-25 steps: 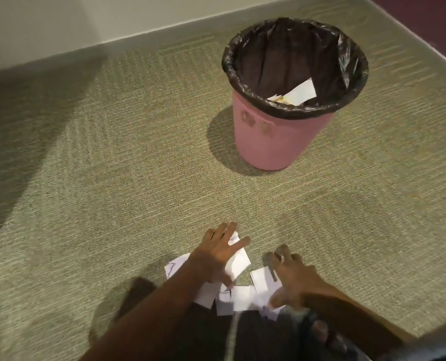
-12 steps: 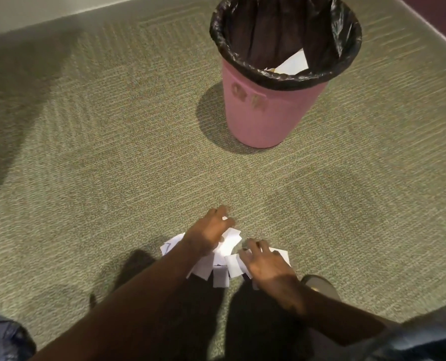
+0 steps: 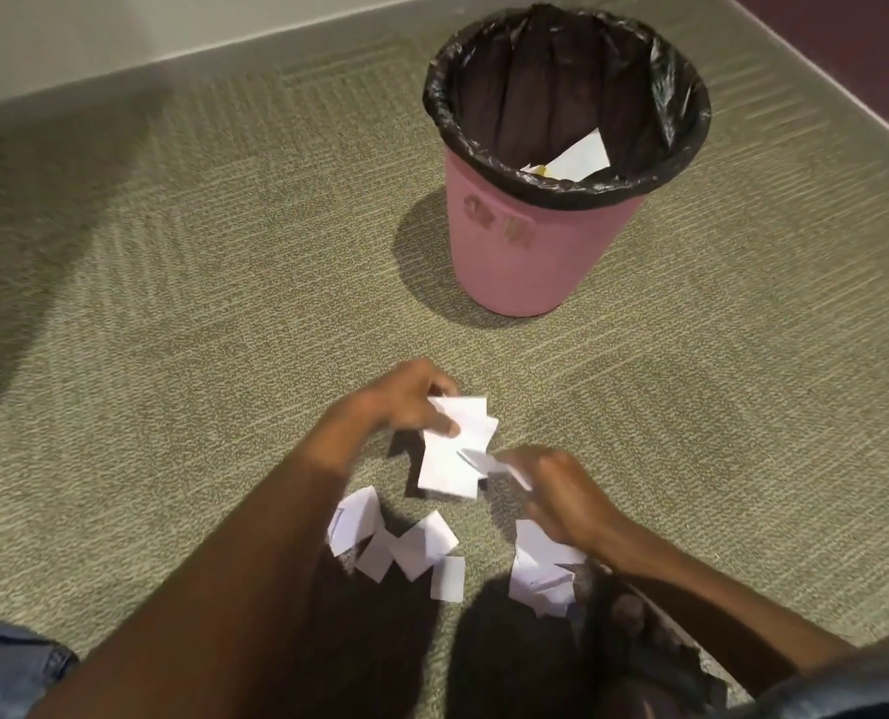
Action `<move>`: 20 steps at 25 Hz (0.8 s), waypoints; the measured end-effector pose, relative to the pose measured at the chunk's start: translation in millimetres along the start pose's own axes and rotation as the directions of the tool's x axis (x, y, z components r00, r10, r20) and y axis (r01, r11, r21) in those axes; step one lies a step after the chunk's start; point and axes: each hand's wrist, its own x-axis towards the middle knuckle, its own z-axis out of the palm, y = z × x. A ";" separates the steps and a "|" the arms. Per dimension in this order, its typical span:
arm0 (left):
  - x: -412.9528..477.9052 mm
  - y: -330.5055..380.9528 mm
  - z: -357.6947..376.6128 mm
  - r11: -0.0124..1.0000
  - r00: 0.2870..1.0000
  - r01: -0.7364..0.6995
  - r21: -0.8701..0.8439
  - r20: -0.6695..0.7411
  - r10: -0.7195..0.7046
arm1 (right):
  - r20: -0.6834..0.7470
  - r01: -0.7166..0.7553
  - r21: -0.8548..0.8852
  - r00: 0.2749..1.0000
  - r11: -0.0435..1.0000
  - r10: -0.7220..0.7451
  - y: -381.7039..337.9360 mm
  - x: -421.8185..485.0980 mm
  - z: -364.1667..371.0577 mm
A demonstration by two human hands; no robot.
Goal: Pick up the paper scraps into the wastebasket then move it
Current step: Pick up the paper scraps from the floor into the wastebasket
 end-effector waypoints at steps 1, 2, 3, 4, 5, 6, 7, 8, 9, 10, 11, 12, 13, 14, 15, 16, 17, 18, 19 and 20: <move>-4.3 13.3 -20.9 0.999 1.000 -0.004 -0.042 0.002 0.005 | -0.088 -0.038 0.055 0.995 0.998 0.043 -3.9 3.9 -16.8; -10.1 27.2 -44.5 0.997 0.999 -0.034 -0.072 -0.015 0.033 | -0.158 -0.088 0.114 0.982 0.990 0.106 -7.2 8.8 -35.0; -17.7 42.0 -68.4 0.992 0.996 -0.080 -0.098 -0.043 0.076 | -0.203 -0.131 0.182 0.965 0.974 0.168 -10.9 12.9 -54.1; -26.8 57.9 -92.0 0.982 0.988 -0.140 -0.124 -0.087 0.130 | -0.241 -0.146 0.247 0.948 0.958 0.207 -14.2 17.4 -74.9; -35.5 74.4 -114.2 0.966 0.971 -0.207 -0.154 -0.152 0.184 | -0.303 -0.125 0.296 0.928 0.947 0.217 -18.2 22.8 -97.0; -43.1 90.9 -134.2 0.944 0.944 -0.275 -0.185 -0.239 0.228 | -0.390 -0.073 0.320 0.899 0.945 0.201 -24.0 29.3 -120.3; -48.1 106.6 -150.9 0.918 0.904 -0.338 -0.206 -0.343 0.256 | -0.481 -0.011 0.314 0.860 0.949 0.169 -30.4 36.7 -143.6; -49.7 121.2 -163.3 0.899 0.853 -0.389 -0.199 -0.445 0.271 | -0.560 0.036 0.281 0.818 0.959 0.134 -35.6 44.8 -164.5; -47.0 134.2 -172.4 0.894 0.803 -0.418 -0.164 -0.526 0.278 | -0.621 0.051 0.238 0.775 0.970 0.112 -39.9 53.6 -182.6; -40.8 145.1 -177.5 0.898 0.764 -0.422 -0.123 -0.581 0.280 | -0.666 0.038 0.206 0.738 0.978 0.111 -41.9 63.5 -198.9; -32.4 154.6 -179.5 0.906 0.740 -0.412 -0.095 -0.615 0.272 | -0.696 0.013 0.193 0.706 0.981 0.127 -42.1 73.3 -213.3; -22.4 162.7 -179.8 0.917 0.725 -0.392 -0.076 -0.639 0.257 | -0.716 -0.022 0.194 0.680 0.981 0.156 -40.1 83.8 -226.2; -11.5 168.6 -179.2 0.927 0.719 -0.369 -0.070 -0.654 0.237 | -0.723 -0.072 0.201 0.662 0.977 0.198 -38.0 93.6 -237.5; -1.0 173.4 -177.5 0.935 0.718 -0.346 -0.080 -0.664 0.209 | -0.717 -0.135 0.213 0.651 0.968 0.249 -34.1 103.0 -246.8; 8.6 177.6 -175.2 0.942 0.720 -0.323 -0.093 -0.670 0.181 | -0.700 -0.189 0.238 0.646 0.953 0.304 -30.2 110.9 -253.9; 16.1 181.4 -172.8 0.951 0.722 -0.294 -0.092 -0.674 0.158 | -0.679 -0.225 0.269 0.646 0.937 0.350 -26.2 117.0 -259.0; 22.4 184.4 -170.5 0.960 0.726 -0.268 -0.082 -0.672 0.146 | -0.656 -0.249 0.294 0.649 0.923 0.384 -23.9 120.9 -262.0; 27.3 186.0 -167.7 0.965 0.734 -0.253 -0.071 -0.664 0.144 | -0.641 -0.265 0.305 0.654 0.915 0.403 -21.9 122.9 -263.5; 30.1 185.7 -165.4 0.966 0.739 -0.249 -0.063 -0.657 0.147 | -0.637 -0.276 0.304 0.652 0.912 0.410 -20.7 122.5 -263.2; 30.9 184.5 -162.2 0.965 0.737 -0.256 -0.051 -0.657 0.161 | -0.653 -0.276 0.294 0.642 0.915 0.403 -19.6 120.0 -262.4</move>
